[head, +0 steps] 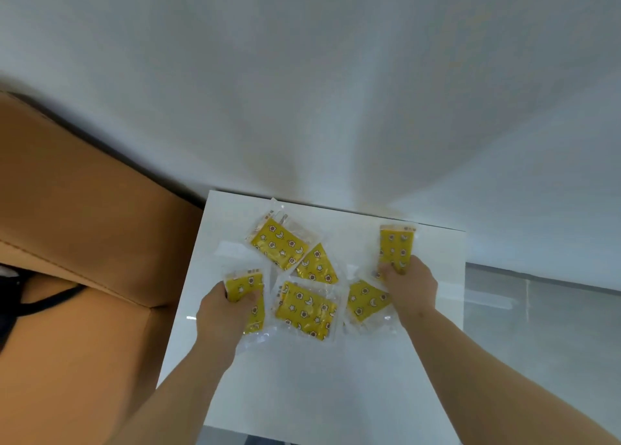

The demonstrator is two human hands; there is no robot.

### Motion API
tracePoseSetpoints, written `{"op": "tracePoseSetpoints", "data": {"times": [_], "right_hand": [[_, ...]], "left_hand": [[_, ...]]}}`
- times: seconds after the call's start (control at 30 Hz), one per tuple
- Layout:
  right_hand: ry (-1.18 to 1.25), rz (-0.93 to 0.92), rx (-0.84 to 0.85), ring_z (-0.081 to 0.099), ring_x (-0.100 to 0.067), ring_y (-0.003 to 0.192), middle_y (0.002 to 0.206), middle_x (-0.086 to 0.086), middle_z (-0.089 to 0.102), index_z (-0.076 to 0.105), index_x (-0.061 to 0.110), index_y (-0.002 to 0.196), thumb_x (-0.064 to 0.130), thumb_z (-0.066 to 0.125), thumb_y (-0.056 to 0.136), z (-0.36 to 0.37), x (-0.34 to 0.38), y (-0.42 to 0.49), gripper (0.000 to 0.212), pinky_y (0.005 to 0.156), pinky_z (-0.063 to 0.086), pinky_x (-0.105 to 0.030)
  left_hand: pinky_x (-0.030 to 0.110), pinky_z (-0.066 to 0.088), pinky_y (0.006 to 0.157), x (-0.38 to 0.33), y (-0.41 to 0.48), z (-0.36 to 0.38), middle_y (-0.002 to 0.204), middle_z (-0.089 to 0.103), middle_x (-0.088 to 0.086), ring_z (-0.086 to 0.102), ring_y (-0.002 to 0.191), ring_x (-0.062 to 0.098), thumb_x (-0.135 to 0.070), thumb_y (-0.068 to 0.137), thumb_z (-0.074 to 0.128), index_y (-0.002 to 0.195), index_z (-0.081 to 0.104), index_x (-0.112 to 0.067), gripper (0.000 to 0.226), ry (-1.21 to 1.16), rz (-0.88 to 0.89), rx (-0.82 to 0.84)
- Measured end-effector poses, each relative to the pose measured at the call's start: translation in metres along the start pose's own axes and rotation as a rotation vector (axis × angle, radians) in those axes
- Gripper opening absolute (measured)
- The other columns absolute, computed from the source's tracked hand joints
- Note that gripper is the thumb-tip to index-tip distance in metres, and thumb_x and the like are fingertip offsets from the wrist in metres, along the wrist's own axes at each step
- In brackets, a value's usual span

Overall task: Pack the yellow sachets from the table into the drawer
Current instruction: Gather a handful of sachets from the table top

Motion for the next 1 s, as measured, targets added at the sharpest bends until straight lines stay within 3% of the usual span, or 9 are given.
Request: {"op": "tracePoseSetpoints", "data": {"times": [0.13, 0.23, 0.3, 0.37, 0.47, 0.6, 0.8, 0.9, 1.0], "right_hand": [[0.065, 0.031, -0.089, 0.051, -0.027, 0.075, 0.068, 0.003, 0.049, 0.051, 0.010, 0.083, 0.020, 0.052, 0.092, -0.019, -0.016, -0.015, 0.013, 0.066, 0.033, -0.029], [0.163, 0.025, -0.163, 0.049, -0.026, 0.072, 0.069, 0.001, 0.050, 0.050, 0.009, 0.086, 0.019, 0.050, 0.094, -0.039, -0.019, -0.025, 0.012, 0.055, 0.032, -0.029], [0.241, 0.040, -0.186, 0.049, -0.024, 0.072, 0.078, -0.004, 0.054, 0.051, 0.007, 0.093, 0.019, 0.050, 0.094, -0.050, -0.021, -0.029, 0.011, 0.056, 0.033, -0.028], [0.332, 0.065, -0.167, 0.050, -0.020, 0.068, 0.084, -0.007, 0.057, 0.052, 0.005, 0.099, 0.018, 0.052, 0.092, -0.056, -0.027, -0.031, 0.014, 0.055, 0.034, -0.027], [0.459, 0.089, -0.101, 0.054, -0.019, 0.070, 0.089, -0.009, 0.060, 0.052, 0.006, 0.102, 0.015, 0.055, 0.089, -0.060, -0.034, -0.036, 0.015, 0.056, 0.041, -0.028], [0.595, 0.168, -0.061, 0.056, -0.020, 0.073, 0.088, -0.006, 0.056, 0.047, 0.010, 0.099, 0.006, 0.057, 0.087, -0.054, -0.047, -0.046, 0.016, 0.053, 0.046, -0.029], [0.643, 0.316, 0.135, 0.062, -0.030, 0.086, 0.098, -0.010, 0.061, 0.047, 0.020, 0.092, -0.001, 0.061, 0.084, -0.016, -0.064, -0.070, 0.025, 0.052, 0.045, -0.028], [0.732, 0.352, 0.157, 0.061, -0.030, 0.082, 0.100, -0.012, 0.062, 0.049, 0.017, 0.093, 0.000, 0.059, 0.085, -0.016, -0.057, -0.084, 0.021, 0.052, 0.043, -0.027], [0.862, 0.376, 0.167, 0.060, -0.029, 0.080, 0.101, -0.012, 0.062, 0.053, 0.015, 0.095, 0.000, 0.056, 0.086, -0.024, -0.044, -0.099, 0.018, 0.049, 0.044, -0.027]], "left_hand": [[0.041, 0.054, 0.080, -0.018, -0.013, -0.008, 0.095, 0.067, 0.007, 0.064, 0.090, 0.029, -0.016, 0.086, 0.064, 0.093, 0.063, -0.020, 0.009, -0.201, 0.024, 0.002], [0.035, 0.055, 0.069, -0.034, -0.029, 0.006, 0.087, 0.068, 0.005, 0.065, 0.081, 0.025, -0.023, 0.085, 0.066, 0.084, 0.064, -0.024, 0.003, -0.190, 0.090, 0.194], [0.040, 0.055, 0.079, -0.038, -0.034, 0.028, 0.095, 0.069, 0.005, 0.065, 0.090, 0.025, -0.044, 0.075, 0.067, 0.087, 0.067, -0.019, 0.028, 0.076, 0.215, 0.338], [0.035, 0.044, 0.097, -0.037, -0.036, 0.055, 0.128, 0.055, 0.000, 0.053, 0.117, 0.022, -0.067, 0.060, 0.052, 0.101, 0.066, -0.014, 0.069, 0.533, 0.423, 0.393], [0.036, 0.038, 0.100, -0.026, -0.036, 0.079, 0.153, 0.010, -0.011, 0.018, 0.138, 0.023, -0.055, 0.079, 0.058, 0.123, 0.050, -0.027, 0.052, 0.829, 0.467, 0.239], [0.028, 0.038, 0.086, -0.012, -0.044, 0.087, 0.149, 0.009, -0.002, 0.032, 0.123, 0.028, -0.034, 0.083, 0.064, 0.119, 0.051, -0.026, 0.039, 0.711, 0.368, 0.109], [0.034, 0.047, 0.074, 0.006, -0.046, 0.062, 0.106, 0.059, 0.004, 0.057, 0.096, 0.028, -0.026, 0.082, 0.063, 0.117, 0.045, -0.021, 0.040, 0.597, 0.230, 0.142], [0.033, 0.046, 0.074, 0.000, -0.053, 0.045, 0.105, 0.059, 0.004, 0.054, 0.090, 0.028, -0.024, 0.081, 0.066, 0.122, 0.041, -0.020, 0.049, 0.489, 0.212, 0.153], [0.031, 0.043, 0.081, -0.021, -0.070, 0.026, 0.113, 0.045, -0.002, 0.049, 0.098, 0.024, -0.015, 0.081, 0.070, 0.141, 0.025, -0.028, 0.077, 0.202, 0.186, 0.221]]}}
Point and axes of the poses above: each hand's wrist, its own y-axis towards the middle knuckle, its own z-axis out of the palm, x = y × z, the point moved 5 cm from there along y, towards the middle knuckle
